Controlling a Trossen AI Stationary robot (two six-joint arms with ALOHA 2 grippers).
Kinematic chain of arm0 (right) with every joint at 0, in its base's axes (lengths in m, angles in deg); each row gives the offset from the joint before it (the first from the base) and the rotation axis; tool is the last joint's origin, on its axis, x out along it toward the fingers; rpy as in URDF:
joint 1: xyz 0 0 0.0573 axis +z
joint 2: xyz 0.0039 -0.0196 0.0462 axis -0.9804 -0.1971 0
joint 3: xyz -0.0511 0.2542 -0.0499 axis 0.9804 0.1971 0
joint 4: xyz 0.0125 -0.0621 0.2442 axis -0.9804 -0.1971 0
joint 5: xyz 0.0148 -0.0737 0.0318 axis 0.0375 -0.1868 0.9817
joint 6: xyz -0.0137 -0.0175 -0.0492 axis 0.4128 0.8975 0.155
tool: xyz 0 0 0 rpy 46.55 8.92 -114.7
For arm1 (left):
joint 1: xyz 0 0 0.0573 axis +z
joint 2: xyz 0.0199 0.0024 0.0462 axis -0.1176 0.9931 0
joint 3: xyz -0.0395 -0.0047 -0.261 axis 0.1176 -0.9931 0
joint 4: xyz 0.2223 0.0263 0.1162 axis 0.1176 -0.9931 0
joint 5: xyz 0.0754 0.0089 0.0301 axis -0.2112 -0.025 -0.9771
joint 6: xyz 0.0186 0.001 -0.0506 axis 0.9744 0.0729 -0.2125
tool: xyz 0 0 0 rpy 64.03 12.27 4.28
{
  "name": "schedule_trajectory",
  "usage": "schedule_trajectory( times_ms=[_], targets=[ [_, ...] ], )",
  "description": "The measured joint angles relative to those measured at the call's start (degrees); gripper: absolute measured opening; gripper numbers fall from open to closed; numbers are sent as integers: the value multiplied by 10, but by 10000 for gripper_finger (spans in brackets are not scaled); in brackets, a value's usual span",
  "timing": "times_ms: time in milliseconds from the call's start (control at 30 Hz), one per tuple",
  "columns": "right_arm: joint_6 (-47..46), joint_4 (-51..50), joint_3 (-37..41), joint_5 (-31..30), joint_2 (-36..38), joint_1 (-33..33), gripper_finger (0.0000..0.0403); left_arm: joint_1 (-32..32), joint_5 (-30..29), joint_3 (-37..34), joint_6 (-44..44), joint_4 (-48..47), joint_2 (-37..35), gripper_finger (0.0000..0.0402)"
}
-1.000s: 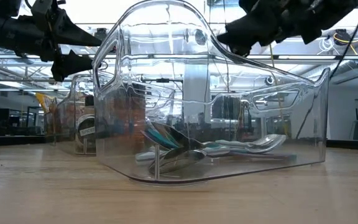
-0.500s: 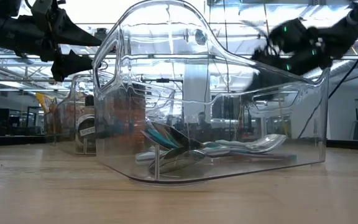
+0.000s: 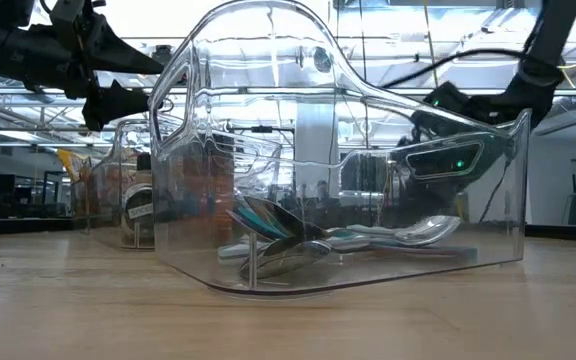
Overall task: Pick & Place Food Item
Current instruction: Put the green spoon into the bottom transparent bin
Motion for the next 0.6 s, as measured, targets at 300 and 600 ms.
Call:
schedule_trajectory(
  times_ms=[300,600],
  targets=[
    [12,4,-39,-2,-87,0,192,0,0,0,0,0,0,312],
    [28,-93,-39,-34,-94,0,92,0,0,0,0,0,0,312]
  ],
)
